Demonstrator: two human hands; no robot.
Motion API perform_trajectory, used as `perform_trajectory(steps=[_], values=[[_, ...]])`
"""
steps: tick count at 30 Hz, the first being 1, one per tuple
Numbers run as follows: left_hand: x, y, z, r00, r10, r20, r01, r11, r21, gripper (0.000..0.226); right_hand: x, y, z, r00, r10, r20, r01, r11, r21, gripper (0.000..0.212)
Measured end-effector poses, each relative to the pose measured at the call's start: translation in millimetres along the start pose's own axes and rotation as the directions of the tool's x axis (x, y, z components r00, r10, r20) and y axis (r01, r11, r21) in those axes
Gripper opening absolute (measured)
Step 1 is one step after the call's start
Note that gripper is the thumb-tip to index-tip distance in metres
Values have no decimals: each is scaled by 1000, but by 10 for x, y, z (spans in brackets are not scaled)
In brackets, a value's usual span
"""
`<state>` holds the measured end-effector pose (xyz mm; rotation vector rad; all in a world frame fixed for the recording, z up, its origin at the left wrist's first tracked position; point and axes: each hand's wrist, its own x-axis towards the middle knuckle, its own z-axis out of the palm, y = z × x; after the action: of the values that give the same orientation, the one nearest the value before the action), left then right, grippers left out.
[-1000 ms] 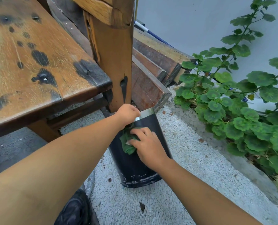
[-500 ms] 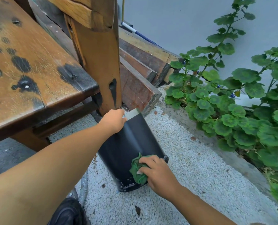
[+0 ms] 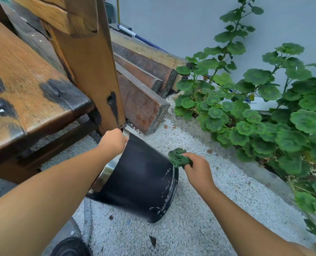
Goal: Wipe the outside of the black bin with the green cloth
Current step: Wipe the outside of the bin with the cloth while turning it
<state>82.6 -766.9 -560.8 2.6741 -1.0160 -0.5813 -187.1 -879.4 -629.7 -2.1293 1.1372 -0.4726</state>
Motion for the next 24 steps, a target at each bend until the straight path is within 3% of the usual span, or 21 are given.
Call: perform_trajectory(steps=[4,7,10,13,14,16,19,24], values=[[19,-114,11,999,-31,-19,31,1000,4,29,101,45,262,990,140,34,-142,989,45,45],[58,-160,29,999,-53,-9,53,999,2,31,-20,76,462,988,85,132,-88,996,19,43],[109,-186,46,997,-73,-4,73,997,-7,32,-40,123,507,984,77,160,-90,993,76,23],[145,-178,71,998,-66,8,66,997,-37,33,184,123,465,971,224,86,-236,955,177,45],[151,-162,78,998,-61,12,62,997,-40,34,278,127,470,960,273,63,-280,941,192,42],[160,-115,111,998,-56,7,57,997,-46,34,387,110,526,947,316,64,-321,942,101,31],[116,-46,154,996,-86,-1,86,996,-8,22,380,144,747,942,333,38,-325,935,-141,50],[29,3,257,999,-38,-21,39,999,12,29,204,231,1000,871,475,122,-470,880,-70,73]])
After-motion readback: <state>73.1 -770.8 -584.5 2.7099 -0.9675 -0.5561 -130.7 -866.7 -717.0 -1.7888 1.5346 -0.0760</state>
